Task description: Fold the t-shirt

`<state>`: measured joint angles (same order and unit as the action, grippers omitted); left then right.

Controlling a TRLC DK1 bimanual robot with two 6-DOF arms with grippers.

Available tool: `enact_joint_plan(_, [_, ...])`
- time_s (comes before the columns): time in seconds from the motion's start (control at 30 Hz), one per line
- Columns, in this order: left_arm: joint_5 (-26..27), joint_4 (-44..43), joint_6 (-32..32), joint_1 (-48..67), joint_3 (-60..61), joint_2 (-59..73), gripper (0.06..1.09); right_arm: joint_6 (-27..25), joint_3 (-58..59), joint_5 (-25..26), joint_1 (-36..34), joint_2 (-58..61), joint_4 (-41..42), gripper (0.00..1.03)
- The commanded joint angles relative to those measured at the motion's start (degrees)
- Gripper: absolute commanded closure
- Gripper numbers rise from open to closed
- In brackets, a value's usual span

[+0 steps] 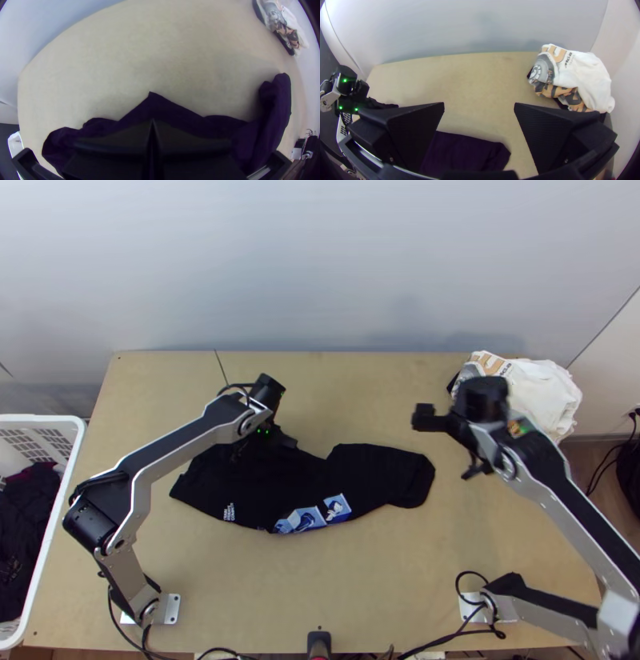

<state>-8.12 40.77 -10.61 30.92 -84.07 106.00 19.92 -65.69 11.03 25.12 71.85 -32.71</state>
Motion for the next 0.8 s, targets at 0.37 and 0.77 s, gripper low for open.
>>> enact_joint_plan(0.37, [1.88,2.12,-1.87,-7.63,-2.32,-4.75,1.05,5.3,-10.33,-5.14,11.53,21.05,1.6,0.05])
enact_joint_plan(0.77, [1.79,9.06,-3.98,-2.53,-6.54,0.79,0.28,5.21,-8.14,-5.14,10.65,19.9,1.42,0.05])
